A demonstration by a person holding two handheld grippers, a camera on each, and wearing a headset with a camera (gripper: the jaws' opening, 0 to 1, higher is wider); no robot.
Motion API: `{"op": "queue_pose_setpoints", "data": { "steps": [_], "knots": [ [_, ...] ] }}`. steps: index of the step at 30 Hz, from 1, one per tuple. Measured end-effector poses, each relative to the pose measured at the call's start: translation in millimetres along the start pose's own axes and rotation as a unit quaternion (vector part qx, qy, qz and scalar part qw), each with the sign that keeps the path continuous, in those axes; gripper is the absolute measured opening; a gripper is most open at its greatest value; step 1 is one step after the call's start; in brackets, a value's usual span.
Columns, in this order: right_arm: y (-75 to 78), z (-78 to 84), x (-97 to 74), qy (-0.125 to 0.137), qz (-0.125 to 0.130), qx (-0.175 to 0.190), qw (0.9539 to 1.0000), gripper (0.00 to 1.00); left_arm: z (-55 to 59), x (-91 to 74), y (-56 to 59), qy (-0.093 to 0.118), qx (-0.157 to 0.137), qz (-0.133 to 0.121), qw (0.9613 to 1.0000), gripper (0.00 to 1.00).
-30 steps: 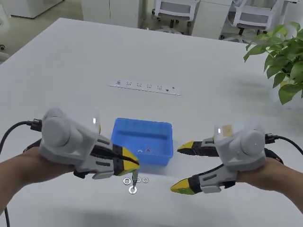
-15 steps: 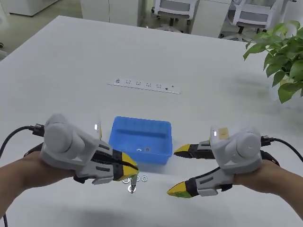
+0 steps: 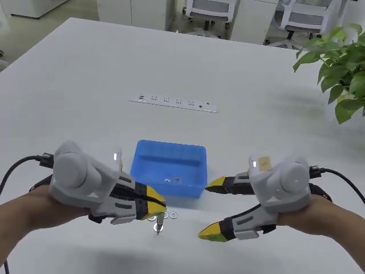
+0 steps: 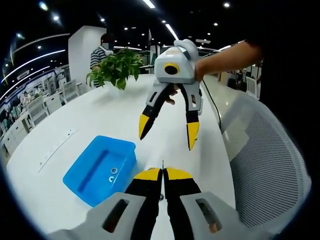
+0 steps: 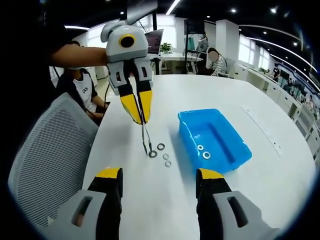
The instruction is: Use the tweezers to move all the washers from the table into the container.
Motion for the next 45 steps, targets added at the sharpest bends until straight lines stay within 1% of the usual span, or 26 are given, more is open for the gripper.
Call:
{"op": "queue_pose_setpoints", "data": {
  "steps": [4,9,20,24,28,36,43,45],
  "knots": [
    [-2.8,-4.9,7.5,0.004,-0.009,-0.01,0.9999,0.57,-0.2,0.4,1.8,0.0,-0.001,0.006,1.0,0.06],
    [-4.3,-11.0,16.8,0.008,-0.017,-0.021,0.9996,0.52,-1.1,0.4,2.8,-0.005,0.003,0.007,1.0,0.06],
    [-6.7,-20.7,36.7,0.006,-0.043,-0.054,0.9976,0.36,-2.3,0.7,4.2,-0.009,0.009,0.011,0.9999,0.06],
    [-8.8,-23.1,43.4,0.004,-0.055,-0.06,0.9967,0.32,-2.3,0.4,5.2,-0.01,0.013,0.015,0.9998,0.06],
    [-10.2,-26.3,49.7,0.004,-0.065,-0.068,0.9956,0.29,-3.2,0.2,5.8,-0.016,0.018,0.024,0.9994,0.06],
    [-10.4,-31.2,60.9,0.001,-0.076,-0.077,0.9942,0.25,-4.7,-0.3,3.0,-0.031,0.027,0.038,0.9984,0.06],
    [-12.6,-33.4,69.5,-0.002,-0.083,-0.079,0.9935,0.17,-5.0,0.3,3.1,-0.034,0.027,0.045,0.998,0.06],
    [-13.6,-33.6,70.7,-0.003,-0.084,-0.082,0.993,0.16,-5.3,0.8,2.9,-0.035,0.027,0.046,0.998,0.06]
  ]
}}
Point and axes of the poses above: the centre of the closed fingertips' face, and the gripper's own axes: x roughly forward along the fingers, y roughly to its right, z roughly out of its underside, the point moved 5 cm from there along -x, roughly backward along the fingers, and after that the axes turned 9 degrees about -x, right-handed, at the moved point
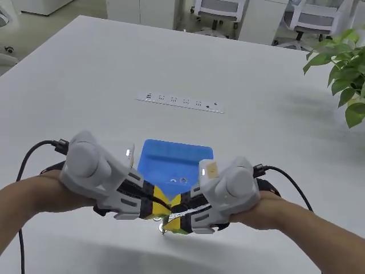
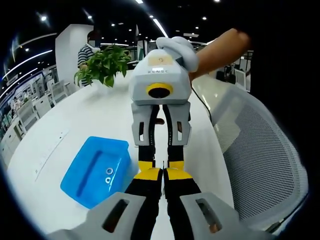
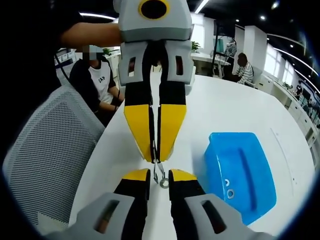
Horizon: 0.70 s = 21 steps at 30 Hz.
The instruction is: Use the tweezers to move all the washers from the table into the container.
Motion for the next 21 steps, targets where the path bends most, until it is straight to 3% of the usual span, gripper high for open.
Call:
{"op": "queue_pose_setpoints", "data": {
  "steps": [7,21],
  "knots": [
    [-0.1,-0.6,2.8,-0.001,0.001,-0.005,1.0,0.1,-0.7,1.6,-0.5,0.0,0.0,0.002,1.0,0.06],
    [0.3,-0.9,5.5,-0.01,0.006,-0.021,0.9997,0.07,1.4,-0.3,-3.9,-0.007,-0.004,-0.004,1.0,0.06]
  ]
}}
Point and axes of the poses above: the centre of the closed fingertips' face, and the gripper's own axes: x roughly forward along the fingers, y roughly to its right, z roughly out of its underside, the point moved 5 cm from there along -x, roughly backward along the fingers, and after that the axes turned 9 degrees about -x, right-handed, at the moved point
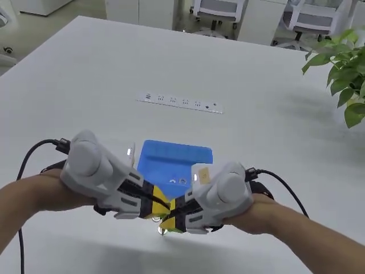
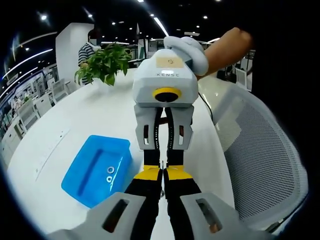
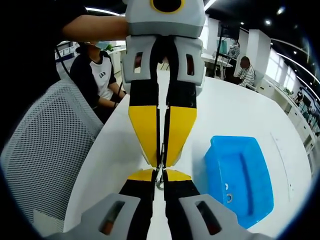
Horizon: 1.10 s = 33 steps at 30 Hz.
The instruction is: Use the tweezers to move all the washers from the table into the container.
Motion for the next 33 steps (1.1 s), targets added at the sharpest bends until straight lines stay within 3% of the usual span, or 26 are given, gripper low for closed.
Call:
{"op": "queue_pose_setpoints", "data": {
  "steps": [11,15,23,33],
  "knots": [
    [0.1,-0.5,-0.5,-0.001,-0.001,0.002,1.0,0.07,1.5,-1.7,-0.3,-0.001,-0.015,-0.009,0.9998,0.08],
    [0.9,-0.8,-2.6,0.0,0.001,0.003,1.0,0.07,0.5,-7.1,-2.5,0.013,-0.027,-0.016,0.9994,0.14],
    [3.4,-4.0,-9.4,0.002,0.005,0.001,1.0,0.07,2.8,-13.8,-5.7,0.038,-0.051,-0.032,0.9975,0.33],
    [8.4,-12.2,-19.9,0.008,0.01,-0.005,0.9999,0.07,12.9,-16.0,-9.1,0.05,-0.074,-0.055,0.9945,0.64]
  ]
}}
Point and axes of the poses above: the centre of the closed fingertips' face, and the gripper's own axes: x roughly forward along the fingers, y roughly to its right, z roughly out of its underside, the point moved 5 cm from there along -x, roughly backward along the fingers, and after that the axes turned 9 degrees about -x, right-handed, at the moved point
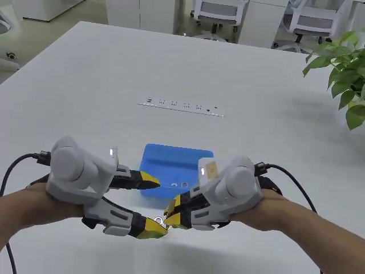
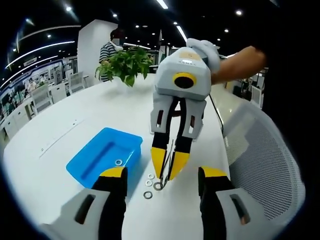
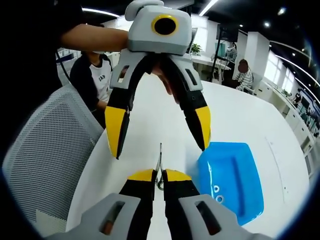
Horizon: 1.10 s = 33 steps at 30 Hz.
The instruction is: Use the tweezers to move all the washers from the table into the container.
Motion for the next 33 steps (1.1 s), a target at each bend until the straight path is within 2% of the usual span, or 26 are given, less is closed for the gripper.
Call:
{"op": "queue_pose_setpoints", "data": {
  "steps": [6,12,17,27,33],
  "knots": [
    [5.7,-5.0,-9.2,0.001,0.004,-0.005,1.0,0.07,4.4,-4.2,-3.4,0.005,-0.015,-0.017,0.9997,0.76],
    [13.2,-9.3,-18.1,0.004,0.006,-0.008,0.9999,0.07,8.4,-9.1,-3.1,0.007,-0.027,-0.027,0.9993,0.8],
    [21.4,-12.9,-24.5,0.008,0.01,-0.009,0.9999,0.07,7.7,-12.3,-2.8,0.015,-0.037,-0.035,0.9986,0.87],
    [40.2,-19.8,-34.1,0.01,0.018,-0.017,0.9996,0.07,5.6,-18.3,-3.5,0.027,-0.047,-0.047,0.9974,0.94],
    [53.7,-21.0,-36.4,0.012,0.023,-0.017,0.9995,0.07,3.7,-23.5,-3.4,0.04,-0.056,-0.053,0.9962,0.98]
  ]
}}
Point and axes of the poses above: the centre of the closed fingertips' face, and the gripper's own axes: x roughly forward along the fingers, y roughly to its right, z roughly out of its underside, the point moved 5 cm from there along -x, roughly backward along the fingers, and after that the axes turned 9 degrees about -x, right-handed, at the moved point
